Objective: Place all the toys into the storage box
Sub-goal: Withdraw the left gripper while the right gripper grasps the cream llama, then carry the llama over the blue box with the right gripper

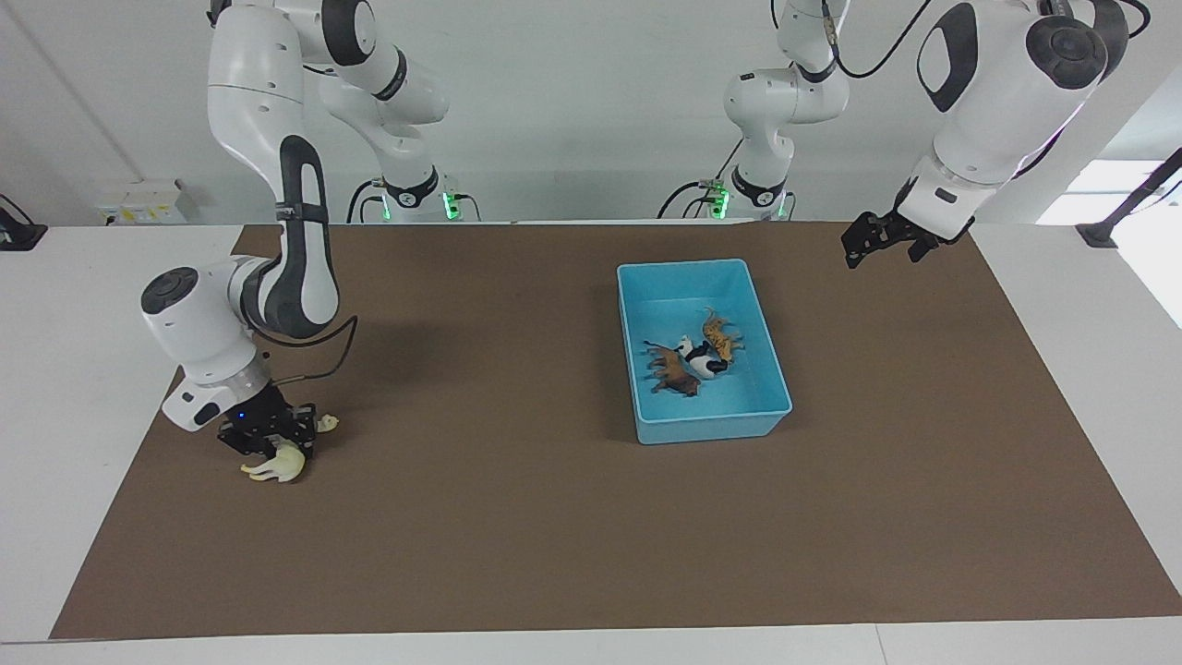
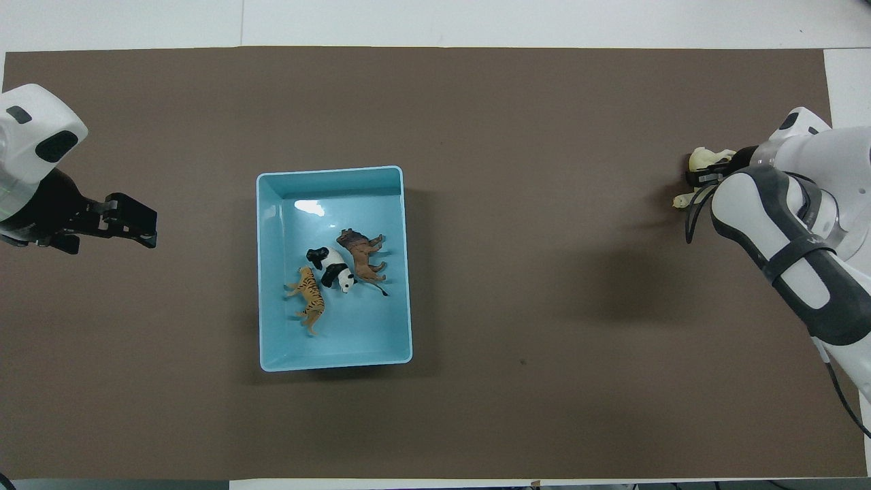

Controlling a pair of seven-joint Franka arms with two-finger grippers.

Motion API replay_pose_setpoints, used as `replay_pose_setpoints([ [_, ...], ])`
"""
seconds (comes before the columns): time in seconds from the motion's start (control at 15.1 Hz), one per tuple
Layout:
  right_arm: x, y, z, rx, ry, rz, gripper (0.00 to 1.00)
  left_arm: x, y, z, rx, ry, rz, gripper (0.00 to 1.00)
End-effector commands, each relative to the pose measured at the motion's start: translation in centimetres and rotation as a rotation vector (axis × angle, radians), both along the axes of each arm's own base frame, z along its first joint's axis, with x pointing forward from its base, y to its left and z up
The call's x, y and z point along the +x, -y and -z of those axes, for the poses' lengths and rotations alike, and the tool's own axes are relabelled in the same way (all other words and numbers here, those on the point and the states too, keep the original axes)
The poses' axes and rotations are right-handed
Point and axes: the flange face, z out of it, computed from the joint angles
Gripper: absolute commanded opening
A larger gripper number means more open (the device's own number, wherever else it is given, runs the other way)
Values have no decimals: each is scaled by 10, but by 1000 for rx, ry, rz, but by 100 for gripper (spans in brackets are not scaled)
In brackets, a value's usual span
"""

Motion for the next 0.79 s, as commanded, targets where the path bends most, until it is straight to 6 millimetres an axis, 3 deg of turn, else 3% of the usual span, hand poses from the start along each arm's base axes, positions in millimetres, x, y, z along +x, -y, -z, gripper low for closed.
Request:
replay_pose_setpoints([
  [0.0,12,-57,-28,3,-2,-94,0,-9,-6,-6,-10,-23,2,100],
  [0.13,24,-96,-76,-27,-58,-79,0,-20,-13,-11,-15,-36,23,100],
  [0.2,30,-138,-105,-51,-86,-62,0,-21,-14,-6,-16,-39,21,100],
  [0.33,29,-244,-152,-51,-114,16,0,-14,-13,-8,-22,11,29,100],
  [0.4,21,-307,-163,-44,-112,49,0,-14,-13,-8,-23,11,30,100],
  [0.53,1,-391,-181,2,-91,102,0,-10,-16,-9,-27,23,23,100],
  [0.66,-20,-466,-189,15,-88,90,0,-12,-17,-9,-25,14,23,100],
  [0.73,-36,-514,-187,18,-90,82,0,-11,-17,-9,-25,18,21,100],
])
